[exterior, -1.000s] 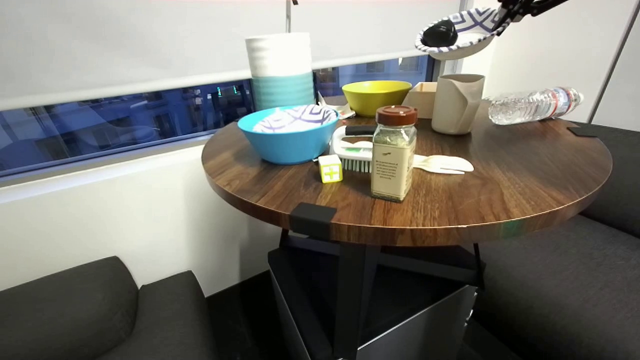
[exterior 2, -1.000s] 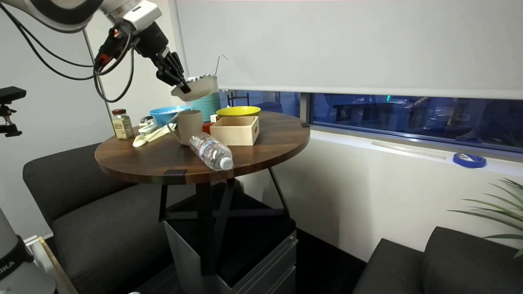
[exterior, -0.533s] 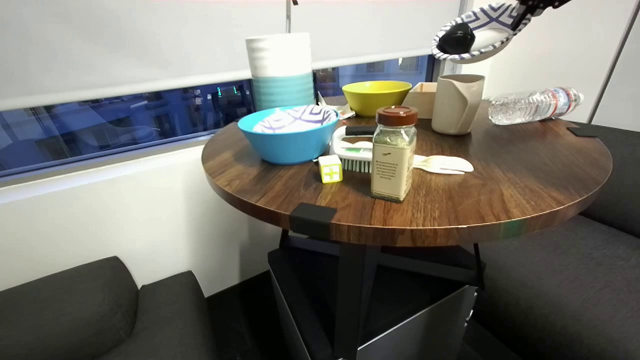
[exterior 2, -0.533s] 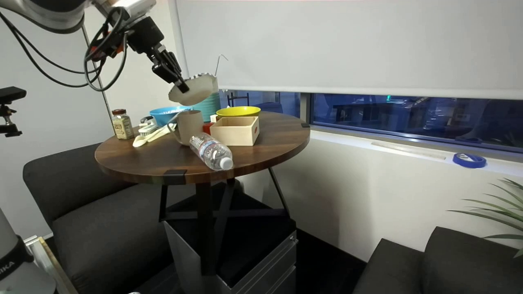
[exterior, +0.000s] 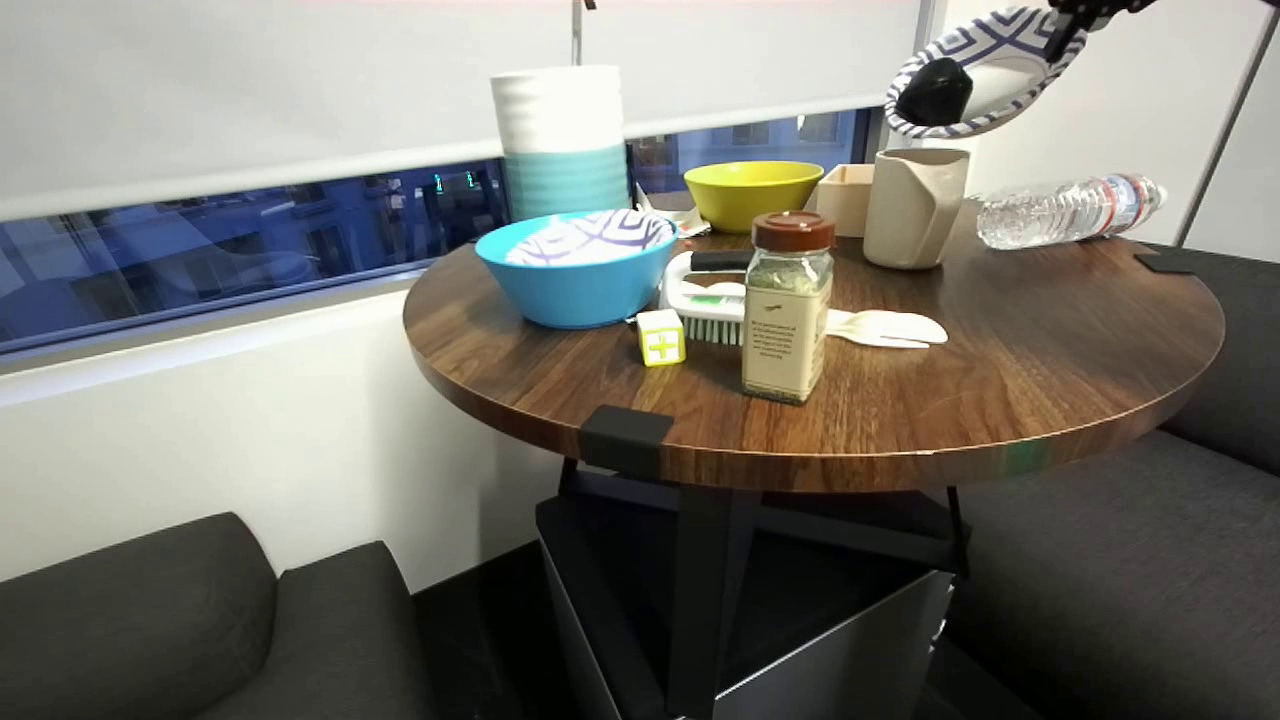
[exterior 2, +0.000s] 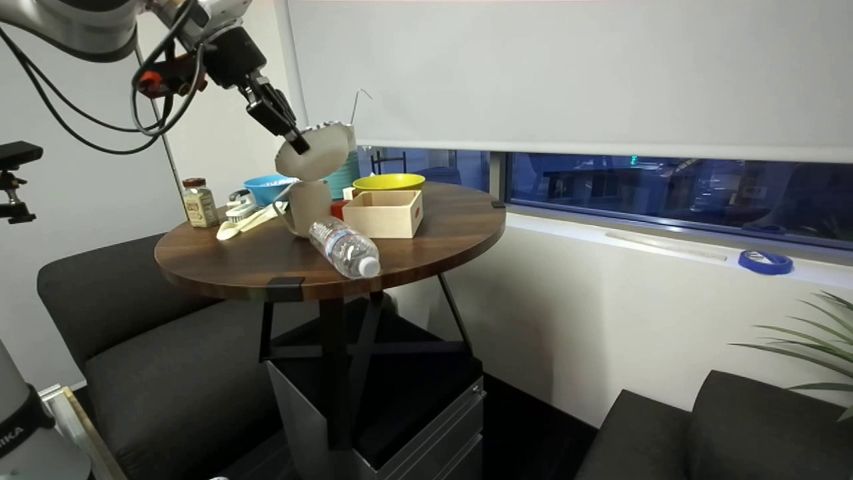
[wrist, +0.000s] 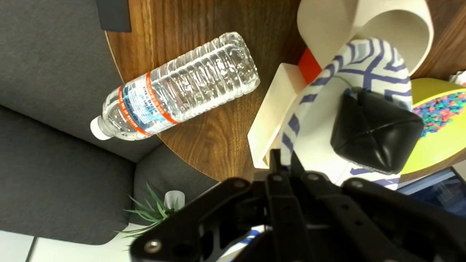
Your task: Lift the bowl, then drop the black object into the mug
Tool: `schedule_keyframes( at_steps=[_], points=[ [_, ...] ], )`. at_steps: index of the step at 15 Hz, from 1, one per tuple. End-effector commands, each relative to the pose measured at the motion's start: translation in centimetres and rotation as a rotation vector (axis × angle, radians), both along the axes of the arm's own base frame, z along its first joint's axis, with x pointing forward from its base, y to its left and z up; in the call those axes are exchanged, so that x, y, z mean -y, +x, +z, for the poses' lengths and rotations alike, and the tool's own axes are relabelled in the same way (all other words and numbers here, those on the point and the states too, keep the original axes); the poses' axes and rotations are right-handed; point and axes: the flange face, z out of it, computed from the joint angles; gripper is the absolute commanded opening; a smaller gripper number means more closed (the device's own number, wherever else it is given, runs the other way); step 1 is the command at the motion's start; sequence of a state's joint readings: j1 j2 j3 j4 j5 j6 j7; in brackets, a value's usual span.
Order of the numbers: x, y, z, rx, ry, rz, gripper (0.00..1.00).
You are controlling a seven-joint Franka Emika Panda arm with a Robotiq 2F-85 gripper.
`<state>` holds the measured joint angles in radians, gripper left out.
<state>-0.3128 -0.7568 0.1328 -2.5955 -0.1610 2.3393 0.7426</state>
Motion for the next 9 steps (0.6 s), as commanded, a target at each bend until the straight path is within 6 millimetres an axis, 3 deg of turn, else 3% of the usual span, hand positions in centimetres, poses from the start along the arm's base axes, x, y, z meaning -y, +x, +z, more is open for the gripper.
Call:
schedule_keyframes(
  at_steps=[1,9],
  points=[
    [-0.1,-0.4,0.8,-0.017,-0.072,0.002,0.01],
    [-1.2,-0.2,0.9,-0.052,-0.177,0.044,0.01]
  ],
)
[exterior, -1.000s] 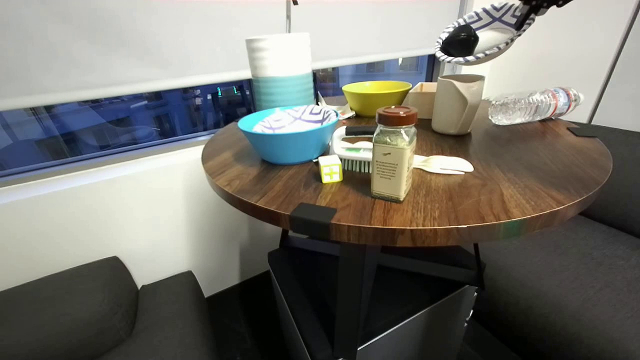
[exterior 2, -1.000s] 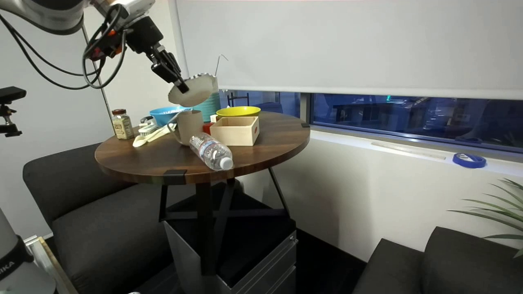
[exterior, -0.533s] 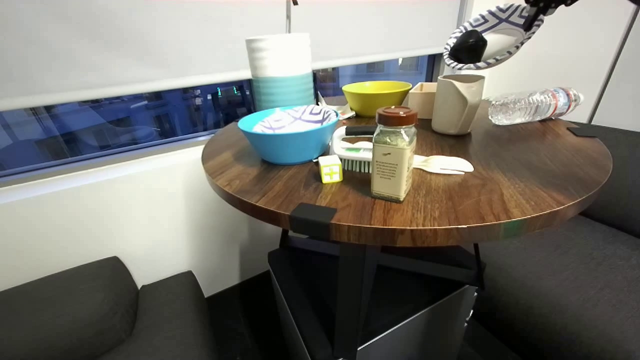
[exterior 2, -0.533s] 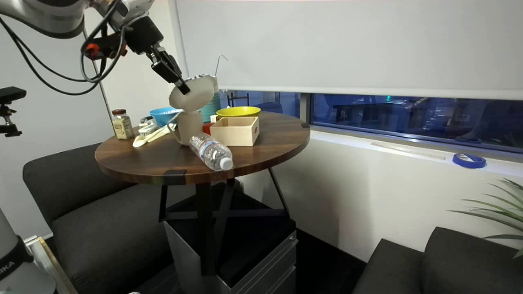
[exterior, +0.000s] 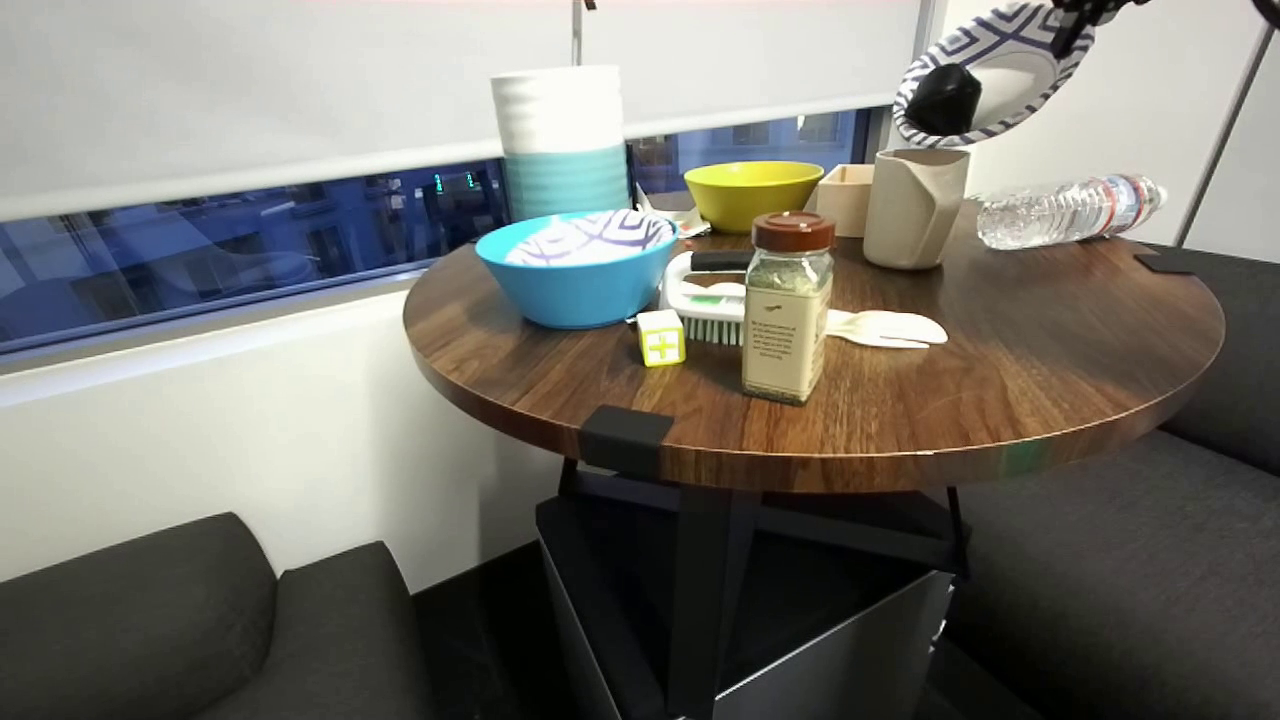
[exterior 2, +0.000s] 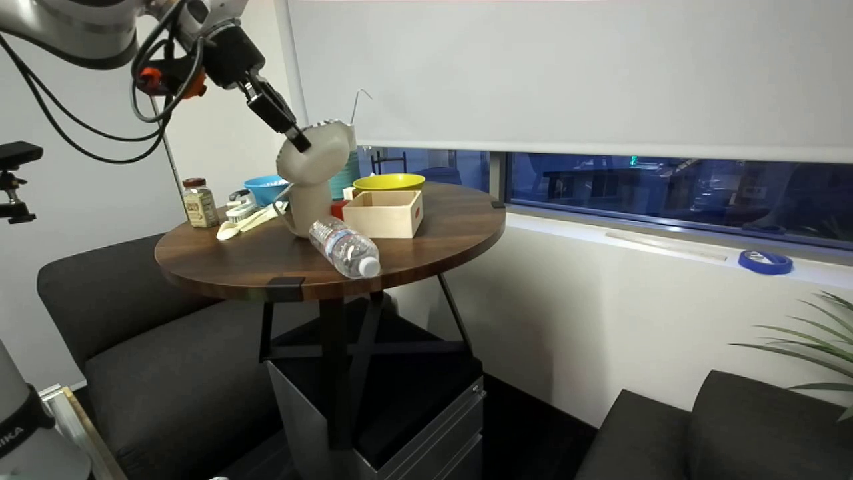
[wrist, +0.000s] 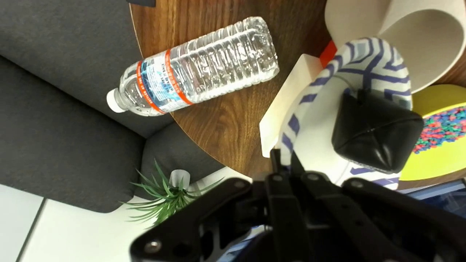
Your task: Lift the bowl, then drop the black object into the mug
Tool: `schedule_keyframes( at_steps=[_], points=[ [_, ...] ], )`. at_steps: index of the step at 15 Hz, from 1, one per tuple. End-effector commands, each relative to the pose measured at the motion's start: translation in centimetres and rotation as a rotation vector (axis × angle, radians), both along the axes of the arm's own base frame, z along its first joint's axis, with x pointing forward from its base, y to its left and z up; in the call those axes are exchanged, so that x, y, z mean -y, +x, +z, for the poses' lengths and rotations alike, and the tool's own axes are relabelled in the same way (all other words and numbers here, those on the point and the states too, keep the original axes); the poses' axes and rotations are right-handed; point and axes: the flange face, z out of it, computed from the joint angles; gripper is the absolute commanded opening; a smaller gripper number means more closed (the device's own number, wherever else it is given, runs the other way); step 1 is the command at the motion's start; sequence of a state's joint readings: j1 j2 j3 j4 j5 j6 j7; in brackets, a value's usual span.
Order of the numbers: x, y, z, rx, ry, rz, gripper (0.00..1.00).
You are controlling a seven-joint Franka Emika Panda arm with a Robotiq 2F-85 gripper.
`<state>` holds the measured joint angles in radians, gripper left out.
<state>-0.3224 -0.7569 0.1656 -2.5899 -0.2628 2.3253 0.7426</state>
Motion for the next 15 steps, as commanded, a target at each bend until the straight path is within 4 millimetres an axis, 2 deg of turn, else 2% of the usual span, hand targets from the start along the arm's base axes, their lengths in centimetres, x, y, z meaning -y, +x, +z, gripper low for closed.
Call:
schedule_keyframes(
  at_steps=[1,7,15],
  points=[
    [-0.6,-0.4,0.9,-0.018,-0.072,0.009,0.01],
    [-0.9,-0.1,0.8,-0.027,-0.119,0.03,0.01],
    [-2.4,0.4,1.2,-0.026,-0.195,0.065,0.01]
  ],
)
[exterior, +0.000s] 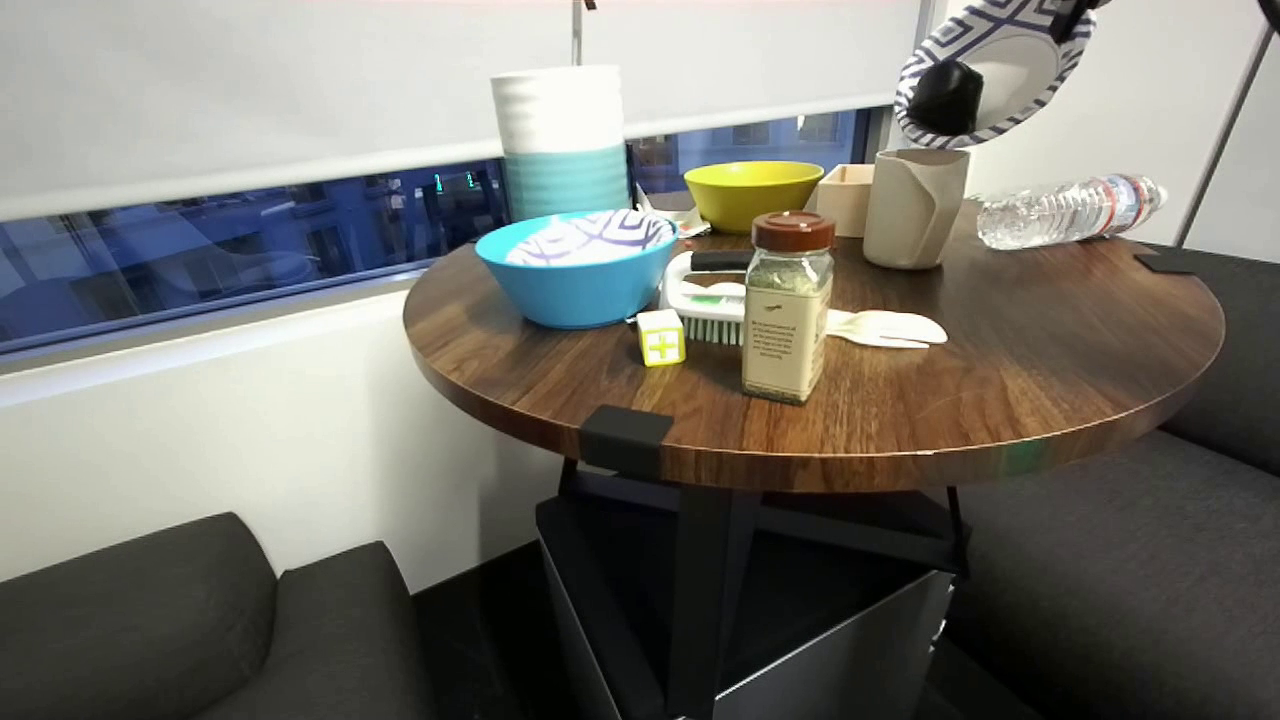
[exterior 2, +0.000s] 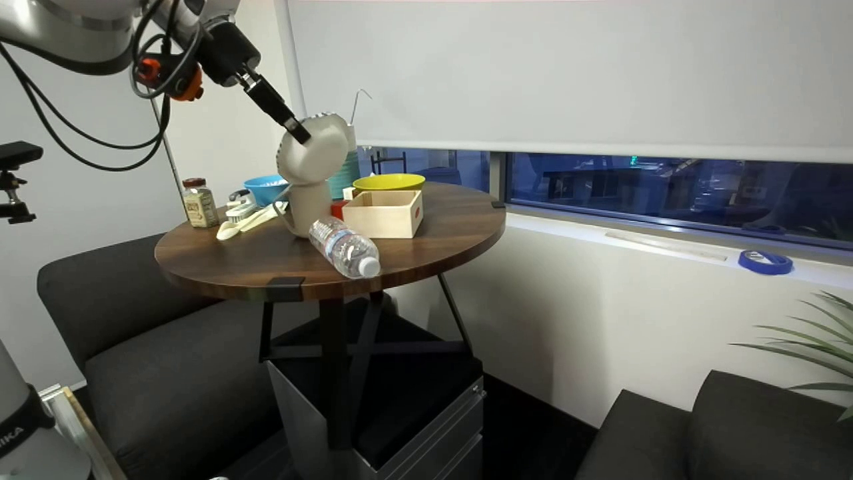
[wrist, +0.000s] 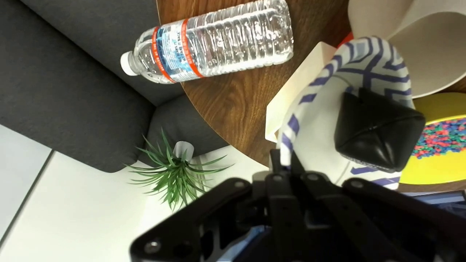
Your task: Lift the bowl, then drop the black object into the mug
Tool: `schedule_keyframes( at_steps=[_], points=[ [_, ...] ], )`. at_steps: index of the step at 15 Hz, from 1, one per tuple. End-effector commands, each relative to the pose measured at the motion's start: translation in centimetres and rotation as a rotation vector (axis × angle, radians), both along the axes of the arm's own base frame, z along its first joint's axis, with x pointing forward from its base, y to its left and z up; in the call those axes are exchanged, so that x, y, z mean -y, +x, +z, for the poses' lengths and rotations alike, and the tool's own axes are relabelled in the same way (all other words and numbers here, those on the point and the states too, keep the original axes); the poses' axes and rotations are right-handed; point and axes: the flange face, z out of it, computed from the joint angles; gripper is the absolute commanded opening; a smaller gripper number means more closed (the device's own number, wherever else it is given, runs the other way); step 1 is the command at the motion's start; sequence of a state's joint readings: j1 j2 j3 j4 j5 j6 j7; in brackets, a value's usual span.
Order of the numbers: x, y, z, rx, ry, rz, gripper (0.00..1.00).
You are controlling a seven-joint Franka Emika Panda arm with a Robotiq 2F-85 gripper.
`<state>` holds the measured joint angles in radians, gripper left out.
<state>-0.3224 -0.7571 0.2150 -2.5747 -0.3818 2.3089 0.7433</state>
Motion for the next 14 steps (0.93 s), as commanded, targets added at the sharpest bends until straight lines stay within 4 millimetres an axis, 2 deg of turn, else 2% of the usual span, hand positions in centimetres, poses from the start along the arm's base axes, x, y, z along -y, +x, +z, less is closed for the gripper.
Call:
schedule_keyframes(
  at_steps=[1,14],
  points=[
    [-0.81,0.0,0.65,0.01,-0.062,0.006,0.01],
    [-1.11,-0.15,0.41,-0.003,-0.172,0.051,0.01]
  ],
)
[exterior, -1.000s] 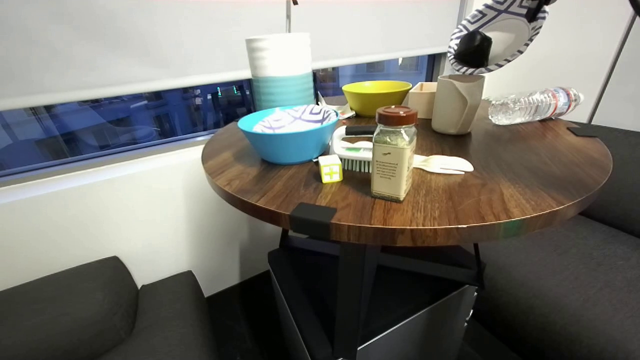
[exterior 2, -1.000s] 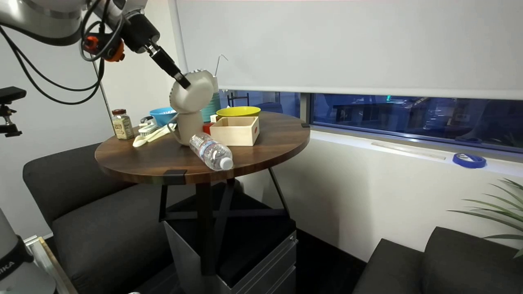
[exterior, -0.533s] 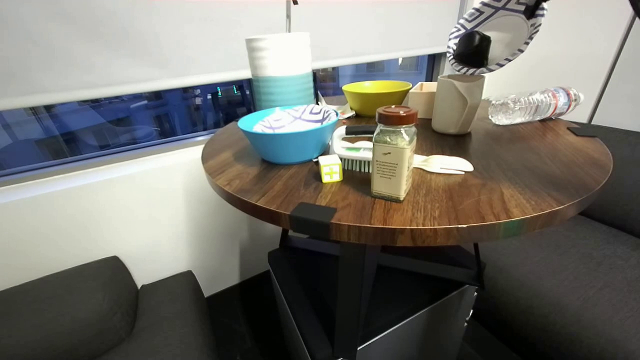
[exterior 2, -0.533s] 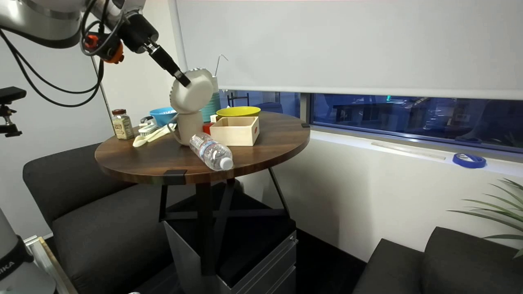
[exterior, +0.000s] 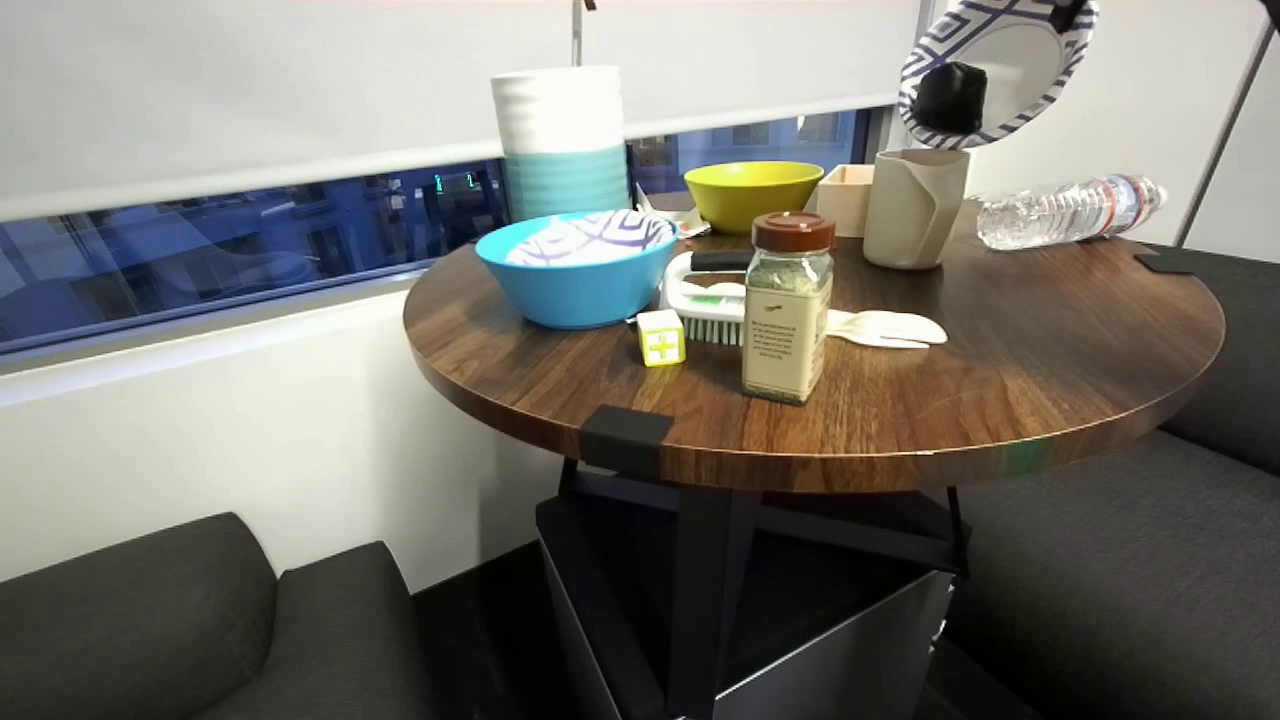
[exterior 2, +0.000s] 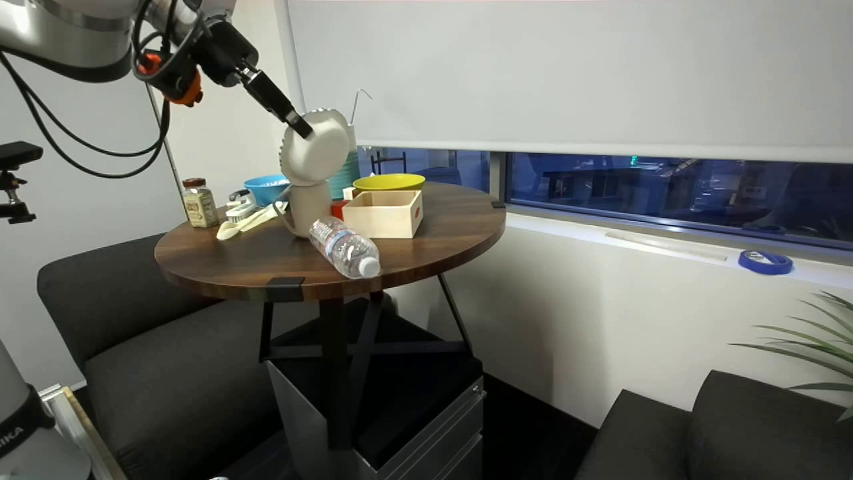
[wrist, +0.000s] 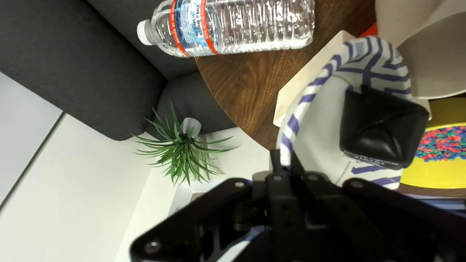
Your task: Lift the bowl, then drop the black object into the mug
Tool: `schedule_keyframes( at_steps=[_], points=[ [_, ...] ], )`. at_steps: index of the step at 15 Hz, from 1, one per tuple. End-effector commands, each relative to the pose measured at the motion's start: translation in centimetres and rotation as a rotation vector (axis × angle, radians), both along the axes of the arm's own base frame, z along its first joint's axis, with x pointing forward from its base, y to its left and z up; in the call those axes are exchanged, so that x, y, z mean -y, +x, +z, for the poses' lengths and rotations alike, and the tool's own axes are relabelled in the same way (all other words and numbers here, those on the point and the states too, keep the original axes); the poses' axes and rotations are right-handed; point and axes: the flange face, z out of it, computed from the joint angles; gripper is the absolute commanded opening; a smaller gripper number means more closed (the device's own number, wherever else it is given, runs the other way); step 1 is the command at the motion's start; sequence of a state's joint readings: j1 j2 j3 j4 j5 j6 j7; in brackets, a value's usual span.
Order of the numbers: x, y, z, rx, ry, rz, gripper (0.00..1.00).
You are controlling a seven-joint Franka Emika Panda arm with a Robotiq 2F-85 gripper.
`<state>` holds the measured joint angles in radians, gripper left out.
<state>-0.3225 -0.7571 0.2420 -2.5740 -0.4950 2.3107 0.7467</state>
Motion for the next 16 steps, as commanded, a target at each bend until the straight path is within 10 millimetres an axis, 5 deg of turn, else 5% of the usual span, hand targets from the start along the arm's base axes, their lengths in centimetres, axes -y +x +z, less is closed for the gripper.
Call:
schedule_keyframes(
  at_steps=[1,16],
  points=[
    [-0.17,-0.33,0.42,0.021,-0.05,0.009,0.01],
    [-0.22,-0.16,0.59,0.032,-0.081,0.047,0.01]
  ],
)
